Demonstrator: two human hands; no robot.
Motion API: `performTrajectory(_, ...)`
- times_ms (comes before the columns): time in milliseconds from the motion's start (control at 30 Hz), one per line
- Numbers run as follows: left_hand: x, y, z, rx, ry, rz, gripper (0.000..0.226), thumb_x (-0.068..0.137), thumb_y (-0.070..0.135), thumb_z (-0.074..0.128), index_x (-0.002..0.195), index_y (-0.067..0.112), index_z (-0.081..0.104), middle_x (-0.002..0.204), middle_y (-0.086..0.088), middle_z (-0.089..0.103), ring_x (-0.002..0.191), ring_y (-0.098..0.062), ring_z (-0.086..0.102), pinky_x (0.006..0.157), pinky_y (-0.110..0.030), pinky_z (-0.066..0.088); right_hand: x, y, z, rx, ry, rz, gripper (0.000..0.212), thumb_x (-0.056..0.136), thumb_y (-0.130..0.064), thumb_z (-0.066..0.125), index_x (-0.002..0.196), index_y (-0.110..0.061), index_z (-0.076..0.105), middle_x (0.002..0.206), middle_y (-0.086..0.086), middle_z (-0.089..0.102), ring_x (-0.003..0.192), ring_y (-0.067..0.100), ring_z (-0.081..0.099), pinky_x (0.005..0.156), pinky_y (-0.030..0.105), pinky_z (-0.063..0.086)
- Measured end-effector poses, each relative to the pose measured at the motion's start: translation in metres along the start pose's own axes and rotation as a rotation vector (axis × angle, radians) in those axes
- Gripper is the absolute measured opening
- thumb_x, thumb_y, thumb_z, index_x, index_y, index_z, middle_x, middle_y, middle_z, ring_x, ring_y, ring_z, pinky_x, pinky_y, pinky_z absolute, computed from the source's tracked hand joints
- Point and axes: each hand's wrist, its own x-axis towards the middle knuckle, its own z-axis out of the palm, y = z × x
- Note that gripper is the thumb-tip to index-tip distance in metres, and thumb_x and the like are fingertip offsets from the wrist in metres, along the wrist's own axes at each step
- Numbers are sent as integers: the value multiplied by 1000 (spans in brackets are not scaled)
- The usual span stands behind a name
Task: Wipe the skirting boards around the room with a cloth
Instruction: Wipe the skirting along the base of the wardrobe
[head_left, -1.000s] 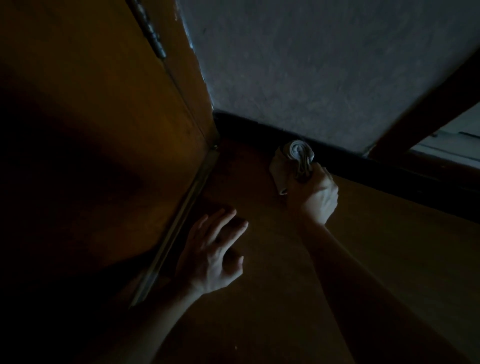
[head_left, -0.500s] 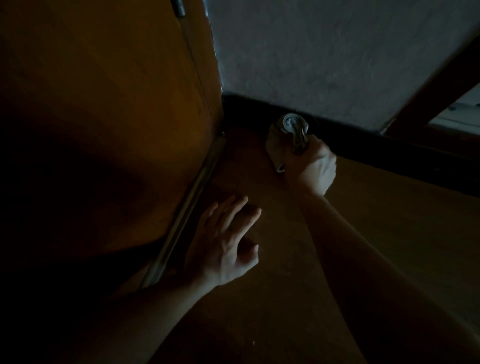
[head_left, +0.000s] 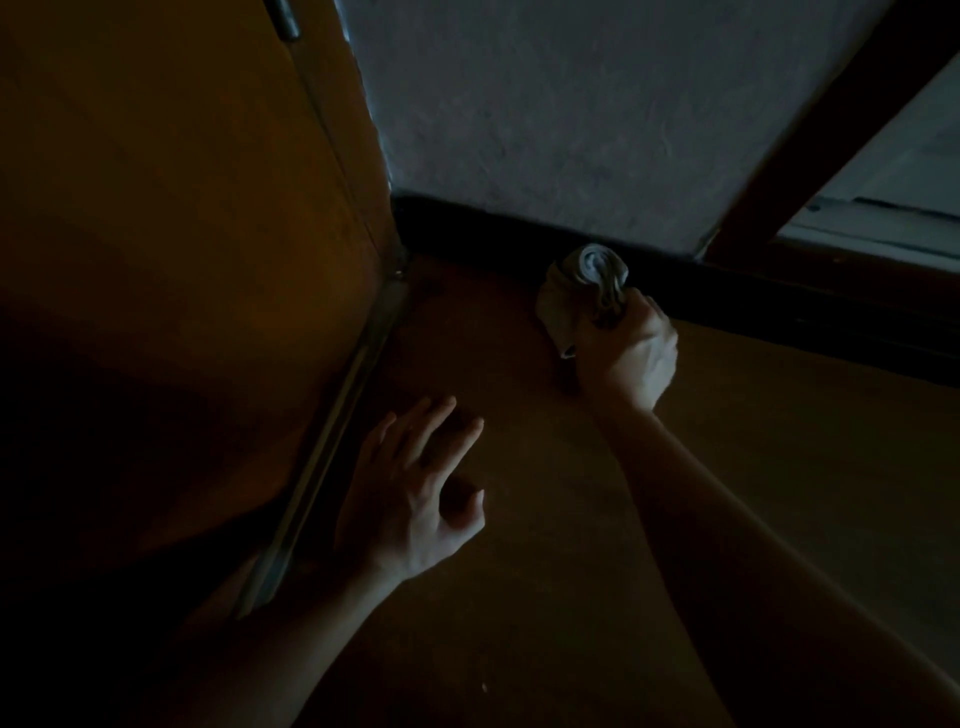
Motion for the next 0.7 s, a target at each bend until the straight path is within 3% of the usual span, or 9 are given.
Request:
performTrajectory(300,-1,2,-5,-6,-12,-3,72,85,63,50,150,34,43,160,-3,33,148,-25,28,118,-53,27,-2,0,-9,46,46,35,48,75,-57,43,92,-16,64,94,-1,66,90,22,62,74,38,51)
performTrajectory(433,-1,2,-5,-9,-14,-2,71,85,63,49,149,33,44,160,-3,34,148,-25,28,118,-53,27,3,-1,-9,12,-23,2,48,76,-57,40,92,-18,63,93,-4,64,90,22,62,74,39,52)
performTrajectory(567,-1,1,-5,-4,-32,-3,71,86,65,48,150,34,43,161,-2,32,149,-24,26,119,-51,24,0,8,-15,19,62,60,52,72,-59,39,90,-17,64,92,0,66,89,23,62,73,39,50)
performTrajectory(700,-2,2,-6,-11,-46,-9,72,86,64,48,151,35,41,162,-2,31,149,-23,25,119,-51,24,-1,-17,0,32,-47,-22,48,75,-54,42,91,-15,64,94,1,65,89,24,60,72,39,50)
